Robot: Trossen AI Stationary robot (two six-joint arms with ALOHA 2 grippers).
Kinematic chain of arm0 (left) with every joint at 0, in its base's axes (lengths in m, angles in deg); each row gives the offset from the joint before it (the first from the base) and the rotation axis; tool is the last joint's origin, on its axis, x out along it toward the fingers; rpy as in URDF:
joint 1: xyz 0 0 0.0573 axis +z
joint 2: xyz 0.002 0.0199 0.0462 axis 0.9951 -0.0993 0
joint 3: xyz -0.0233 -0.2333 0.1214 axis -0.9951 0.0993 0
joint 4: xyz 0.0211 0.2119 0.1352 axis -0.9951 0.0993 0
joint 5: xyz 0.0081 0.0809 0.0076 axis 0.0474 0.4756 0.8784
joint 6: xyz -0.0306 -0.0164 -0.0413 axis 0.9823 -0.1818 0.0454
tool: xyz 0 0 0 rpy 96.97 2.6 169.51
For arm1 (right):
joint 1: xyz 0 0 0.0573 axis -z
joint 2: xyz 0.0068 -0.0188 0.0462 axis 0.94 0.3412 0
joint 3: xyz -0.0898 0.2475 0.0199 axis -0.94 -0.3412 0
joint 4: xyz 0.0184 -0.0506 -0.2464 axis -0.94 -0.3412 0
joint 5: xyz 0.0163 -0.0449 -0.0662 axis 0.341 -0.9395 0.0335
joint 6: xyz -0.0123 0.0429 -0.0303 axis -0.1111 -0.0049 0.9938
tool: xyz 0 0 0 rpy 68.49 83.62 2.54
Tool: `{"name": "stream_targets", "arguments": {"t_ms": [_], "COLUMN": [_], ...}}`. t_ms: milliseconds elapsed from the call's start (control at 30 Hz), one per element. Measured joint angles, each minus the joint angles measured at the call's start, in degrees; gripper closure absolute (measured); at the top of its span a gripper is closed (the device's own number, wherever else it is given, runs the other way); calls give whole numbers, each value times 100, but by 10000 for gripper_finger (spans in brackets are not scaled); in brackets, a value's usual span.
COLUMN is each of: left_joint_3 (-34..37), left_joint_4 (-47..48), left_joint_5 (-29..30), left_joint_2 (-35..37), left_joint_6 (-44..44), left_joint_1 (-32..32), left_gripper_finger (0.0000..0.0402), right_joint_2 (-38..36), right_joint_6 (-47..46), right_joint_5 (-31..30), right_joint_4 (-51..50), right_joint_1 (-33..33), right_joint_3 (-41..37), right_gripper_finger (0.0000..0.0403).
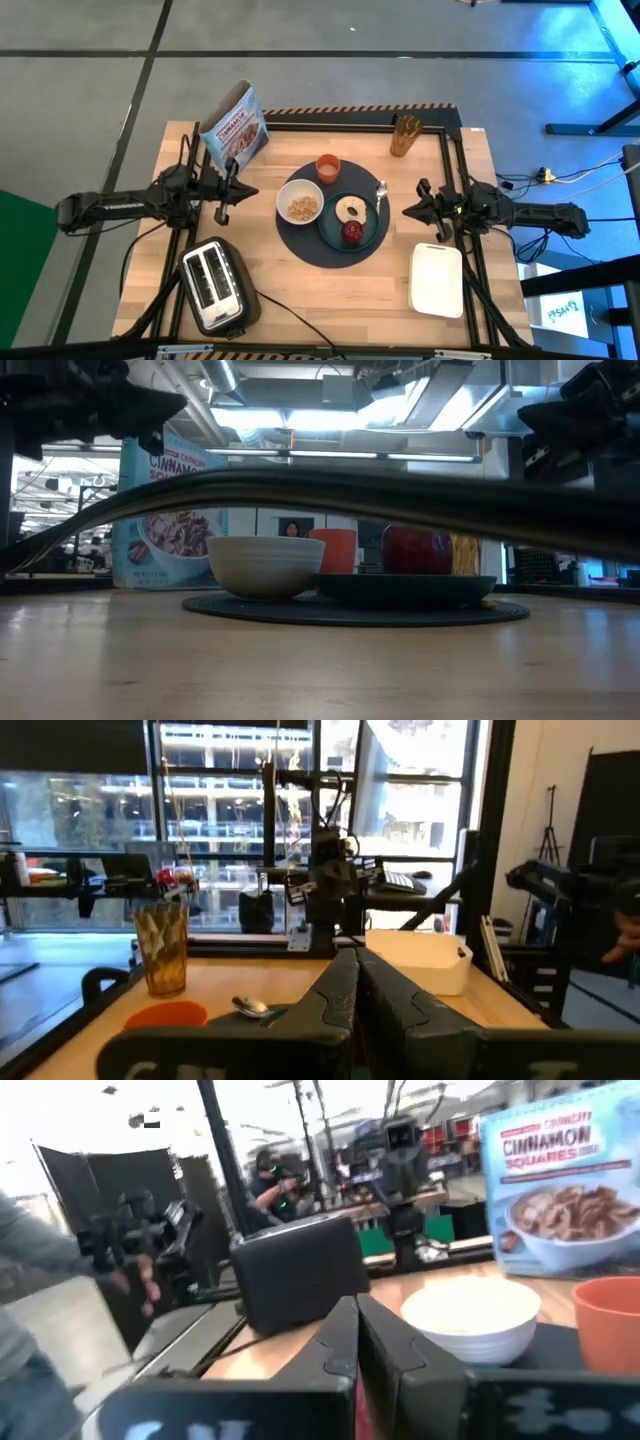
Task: Arrange a breakfast setting
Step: Return to Home Position
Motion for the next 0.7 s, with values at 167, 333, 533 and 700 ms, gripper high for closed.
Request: {"name": "stream_targets", "arguments": {"t_ms": [167,333,533,700], "left_joint_3": [231,138,-38,-37], "left_joint_4": [-117,407,2107,3097], "left_joint_5": [405,898,781,777], "left_joint_2": [-8,70,1070,2187], "left_joint_6": [278,236,-46,-154], "left_joint_1": [-230,-596,-818,-818], "left_gripper_finger": [400,401,401,401], "right_joint_2": [17,11,13,13], "right_joint_6": [-89,-87,-87,-70], "right_joint_5": [-110,4,-1,-7], "right_joint_4": [136,45,30,25], "right_joint_1": [0,0,0,0], "right_joint_3": [-83,-83,-83,-83], "right_gripper_finger": [403,403,403,403]}}
